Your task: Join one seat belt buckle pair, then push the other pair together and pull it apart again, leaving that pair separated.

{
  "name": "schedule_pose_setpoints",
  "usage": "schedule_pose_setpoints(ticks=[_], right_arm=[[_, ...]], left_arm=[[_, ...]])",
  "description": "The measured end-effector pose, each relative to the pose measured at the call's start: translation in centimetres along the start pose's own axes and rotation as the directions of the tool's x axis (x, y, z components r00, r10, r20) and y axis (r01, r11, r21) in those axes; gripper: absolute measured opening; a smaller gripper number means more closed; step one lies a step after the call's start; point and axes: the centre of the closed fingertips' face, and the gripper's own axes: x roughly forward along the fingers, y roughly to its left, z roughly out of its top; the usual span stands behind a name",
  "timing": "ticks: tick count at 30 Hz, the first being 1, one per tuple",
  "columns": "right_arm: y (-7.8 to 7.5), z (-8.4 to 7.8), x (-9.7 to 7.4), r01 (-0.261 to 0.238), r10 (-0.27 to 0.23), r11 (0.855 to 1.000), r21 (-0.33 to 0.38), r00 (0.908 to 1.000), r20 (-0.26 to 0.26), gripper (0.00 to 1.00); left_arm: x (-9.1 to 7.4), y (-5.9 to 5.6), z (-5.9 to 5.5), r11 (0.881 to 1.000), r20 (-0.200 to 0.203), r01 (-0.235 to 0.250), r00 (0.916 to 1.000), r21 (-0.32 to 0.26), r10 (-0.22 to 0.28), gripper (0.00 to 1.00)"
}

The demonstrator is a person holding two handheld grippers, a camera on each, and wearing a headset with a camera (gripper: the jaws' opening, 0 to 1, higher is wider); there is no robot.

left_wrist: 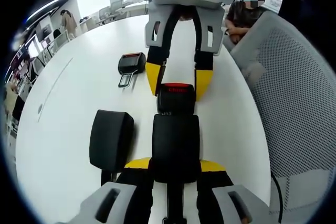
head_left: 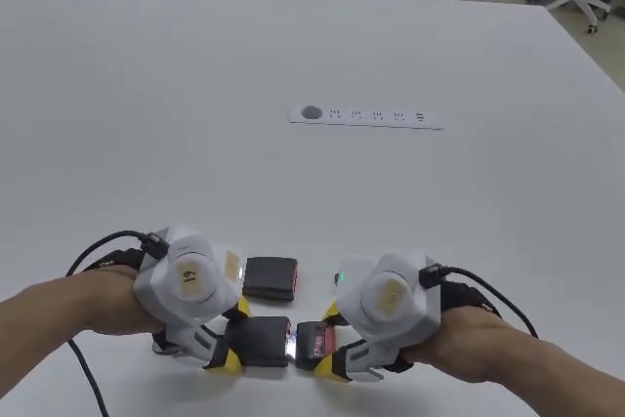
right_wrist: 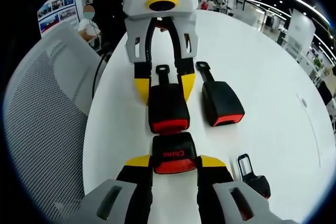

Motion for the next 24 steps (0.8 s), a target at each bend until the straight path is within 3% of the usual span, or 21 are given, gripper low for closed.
schedule_pose_setpoints(ticks=[14, 20, 24], right_arm=[[-0.06, -0.46, -0.59, 0.0, 0.0, 1.0, -0.031, 0.9999, 0.013, 0.29], [-0.17, -0.44, -0.79, 0.007, -0.006, 0.999, -0.044, 0.9999, 0.012, 0.28], [-0.15, -0.59, -0.97, 0.005, -0.005, 0.999, -0.053, 0.9999, 0.014, 0.28]], left_arm=[[-0.13, 0.25, -0.55, 1.0, 0.004, 0.001, 1.0, 0.001, -0.001, 0.32], [-0.36, -0.17, 0.14, 1.0, -0.022, 0.0, 0.9998, 0.019, 0.001, 0.32], [-0.25, 0.21, -0.55, 1.0, -0.018, -0.001, 0.9998, 0.021, 0.001, 0.32]])
